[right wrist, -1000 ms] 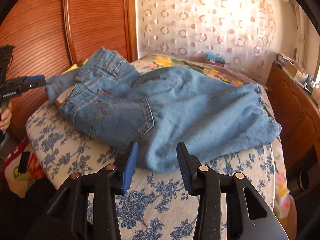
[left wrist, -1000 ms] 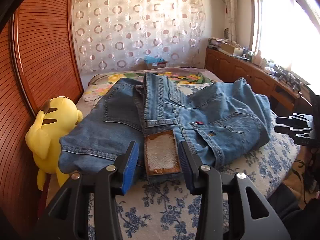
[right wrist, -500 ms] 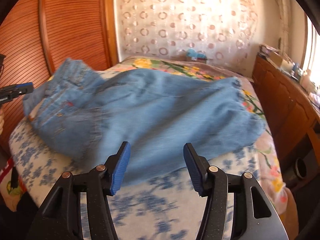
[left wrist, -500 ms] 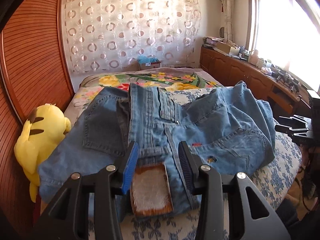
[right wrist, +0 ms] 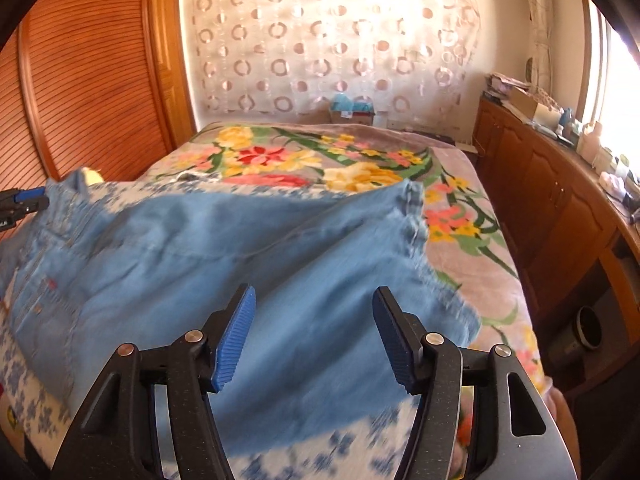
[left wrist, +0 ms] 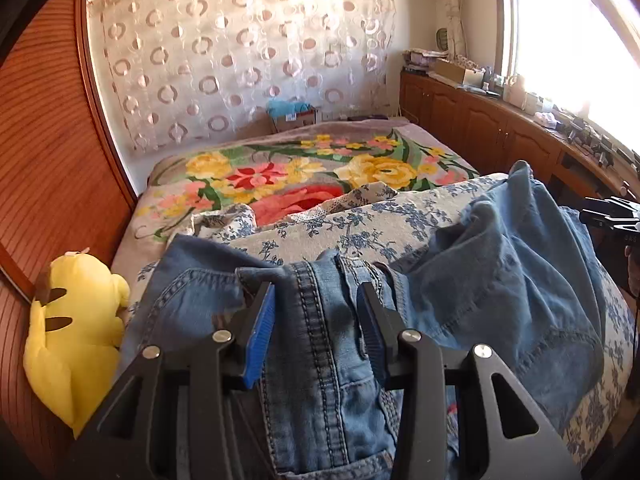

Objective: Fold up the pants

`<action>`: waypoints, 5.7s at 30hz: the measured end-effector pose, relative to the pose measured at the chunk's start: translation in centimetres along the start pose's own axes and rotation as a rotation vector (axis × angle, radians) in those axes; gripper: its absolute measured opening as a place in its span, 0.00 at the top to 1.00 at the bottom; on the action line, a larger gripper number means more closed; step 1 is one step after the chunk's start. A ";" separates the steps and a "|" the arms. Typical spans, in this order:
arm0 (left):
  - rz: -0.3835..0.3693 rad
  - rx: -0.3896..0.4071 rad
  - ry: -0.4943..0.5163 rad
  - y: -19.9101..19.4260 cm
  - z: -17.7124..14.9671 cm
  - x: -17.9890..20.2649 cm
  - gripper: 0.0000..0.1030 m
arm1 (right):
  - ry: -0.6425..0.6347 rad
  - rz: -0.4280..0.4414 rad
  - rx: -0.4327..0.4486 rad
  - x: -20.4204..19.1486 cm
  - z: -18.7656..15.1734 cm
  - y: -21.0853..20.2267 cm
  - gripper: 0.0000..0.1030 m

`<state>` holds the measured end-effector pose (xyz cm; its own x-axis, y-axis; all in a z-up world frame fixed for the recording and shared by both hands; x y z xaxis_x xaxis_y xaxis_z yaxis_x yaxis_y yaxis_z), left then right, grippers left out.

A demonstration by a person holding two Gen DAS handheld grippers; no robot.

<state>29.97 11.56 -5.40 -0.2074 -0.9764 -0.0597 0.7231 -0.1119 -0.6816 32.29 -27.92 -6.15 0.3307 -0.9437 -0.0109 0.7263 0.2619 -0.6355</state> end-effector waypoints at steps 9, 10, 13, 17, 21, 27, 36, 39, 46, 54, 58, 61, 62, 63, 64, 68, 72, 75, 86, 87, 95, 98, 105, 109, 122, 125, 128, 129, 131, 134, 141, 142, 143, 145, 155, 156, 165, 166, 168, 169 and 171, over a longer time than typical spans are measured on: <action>0.002 -0.031 -0.004 4.7 1.5 -1.7 0.58 | 0.020 -0.042 -0.072 4.0 3.1 5.8 0.37; -0.004 -0.026 -0.009 5.2 1.4 -2.0 0.57 | 0.025 -0.046 -0.082 4.5 3.2 6.4 0.37; -0.012 -0.031 -0.042 6.4 1.3 -3.0 0.57 | 0.037 -0.056 -0.100 5.6 3.9 8.0 0.37; 0.060 -0.025 -0.022 7.4 1.6 -3.8 0.57 | 0.046 -0.059 -0.116 6.4 4.4 9.5 0.37; 0.042 -0.035 -0.024 8.0 1.5 -4.5 0.57 | 0.069 -0.062 -0.129 7.3 4.9 10.5 0.37; 0.043 -0.026 -0.016 7.5 1.5 -4.2 0.57 | 0.085 -0.066 -0.169 8.6 5.5 11.9 0.36; 0.049 -0.017 -0.032 5.2 1.2 -3.9 0.57 | 0.076 0.004 -0.194 8.2 5.0 12.2 0.68; 0.041 -0.011 -0.034 4.4 1.0 -3.9 0.57 | 0.045 -0.005 -0.150 7.5 5.0 11.1 0.84; 0.047 -0.015 -0.022 3.3 0.7 -3.6 0.58 | 0.090 -0.132 -0.021 8.2 5.1 6.9 0.89; 0.042 -0.005 -0.018 2.7 0.4 -3.1 0.77 | 0.112 -0.160 -0.106 8.7 3.3 7.5 0.66; 0.034 -0.010 0.001 2.0 0.2 -2.5 0.83 | 0.140 -0.118 -0.081 8.8 2.2 5.0 0.56; 0.031 -0.008 0.000 1.6 0.0 -2.5 0.89 | 0.133 -0.106 -0.078 8.6 0.9 3.4 0.55; 0.036 -0.004 0.003 1.4 0.1 -2.4 0.90 | 0.129 -0.105 -0.078 8.4 0.7 3.0 0.54; 0.051 0.018 -0.001 0.9 0.2 -2.4 0.90 | 0.125 -0.103 -0.078 8.2 0.3 2.7 0.54; 0.072 0.045 -0.013 0.4 0.3 -2.6 0.90 | 0.121 -0.100 -0.077 8.1 -0.1 2.4 0.54; 0.084 0.074 -0.058 -0.9 0.9 -3.4 0.89 | 0.149 -0.084 -0.067 7.9 -1.6 1.2 0.53; 0.079 0.051 -0.058 -1.0 0.9 -3.4 0.85 | 0.185 -0.069 -0.068 8.3 -2.8 0.6 0.51; 0.094 0.075 -0.057 -2.0 1.1 -3.1 0.75 | 0.197 -0.064 -0.067 8.4 -3.5 -0.1 0.50; -0.024 0.149 -0.032 -4.5 1.9 1.0 0.33 | 0.221 -0.053 -0.063 8.4 -4.6 -0.9 0.47; -0.030 0.145 -0.028 -4.4 1.9 1.4 0.31 | 0.223 -0.053 -0.066 8.5 -4.6 -0.7 0.47; -0.089 0.122 -0.001 -2.6 1.5 5.9 0.31 | 0.279 -0.046 -0.083 10.0 -5.3 0.2 0.46; -0.105 0.107 0.002 -1.8 1.1 7.5 0.31 | 0.305 -0.030 -0.086 10.5 -5.4 0.4 0.46; -0.139 0.070 0.022 -0.7 0.0 10.2 0.31 | 0.325 -0.013 -0.088 10.5 -5.0 0.8 0.50; -0.132 0.044 0.035 -0.1 -0.6 11.1 0.31 | 0.344 0.001 -0.085 10.5 -4.9 0.9 0.63; -0.126 0.001 0.020 0.5 -2.2 11.4 0.31 | 0.314 -0.045 -0.052 10.1 -4.6 -0.4 0.98; -0.125 -0.002 0.012 0.4 -2.4 11.3 0.31 | 0.317 -0.043 -0.046 10.1 -4.4 -0.7 0.98; -0.125 -0.005 0.009 0.2 -2.6 11.3 0.31 | 0.320 -0.043 -0.039 10.0 -4.3 -1.0 0.99; -0.124 -0.006 0.010 0.2 -2.8 11.3 0.31 | 0.319 -0.042 -0.035 10.0 -4.2 -1.2 0.99; -0.121 -0.007 0.011 -0.1 -3.0 11.3 0.31 | 0.317 -0.042 -0.026 9.8 -3.9 -1.5 0.99; -0.122 -0.002 0.007 -0.6 -3.2 11.2 0.31 | 0.307 -0.036 0.001 9.3 -2.9 -2.2 0.99; -0.119 0.026 0.002 -2.6 -3.4 10.6 0.31 | 0.258 0.018 0.081 5.9 0.7 -4.1 0.99; -0.118 0.031 0.000 -3.0 -3.4 10.4 0.31 | 0.248 0.030 0.091 5.0 1.3 -4.4 0.99; -0.116 0.038 -0.002 -3.4 -3.6 10.2 0.31 | 0.235 0.046 0.104 3.9 2.0 -4.6 0.99; -0.112 0.046 -0.007 -4.1 -3.8 9.7 0.31 | 0.216 0.069 0.121 2.2 3.0 -5.0 0.99; -0.075 0.077 -0.069 -7.5 -6.1 6.1 0.31 | 0.060 0.216 0.162 -9.4 6.5 -5.8 1.00; -0.074 0.079 -0.073 -7.6 -6.2 5.9 0.31 | 0.054 0.205 0.161 -9.8 6.3 -5.6 1.00; -0.083 0.075 -0.064 -7.4 -7.0 5.7 0.31 | 0.117 -0.010 0.082 -2.6 2.7 -3.7 0.69; -0.086 0.076 -0.062 -7.3 -6.9 5.9 0.31 | 0.133 -0.035 0.073 -1.2 2.1 -3.7 0.64; -0.093 0.073 -0.062 -6.9 -6.9 6.3 0.31 | 0.171 -0.081 0.040 1.9 0.6 -3.1 0.55; -0.095 0.072 -0.063 -6.8 -6.9 6.5 0.31 | 0.184 -0.100 0.014 3.1 0.0 -2.6 0.54; -0.101 0.067 -0.063 -6.4 -6.8 6.9 0.31 | 0.222 -0.142 -0.038 5.7 -1.7 -1.6 0.53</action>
<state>19.42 6.79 -6.36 -0.2408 -0.9691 0.0543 0.7436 -0.2201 -0.6313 31.96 -34.06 -6.48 0.0834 -0.9928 -0.0857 0.7317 0.1194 -0.6711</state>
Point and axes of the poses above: each gripper's, at about its wrist camera, not at the fingertips, and y roughly the way its jaws point, x to its right, z to its top, the point moved 2 cm from there along y, roughly the way its jaws point, and after that the axes turned 3 degrees about y, right-handed, at the moved point
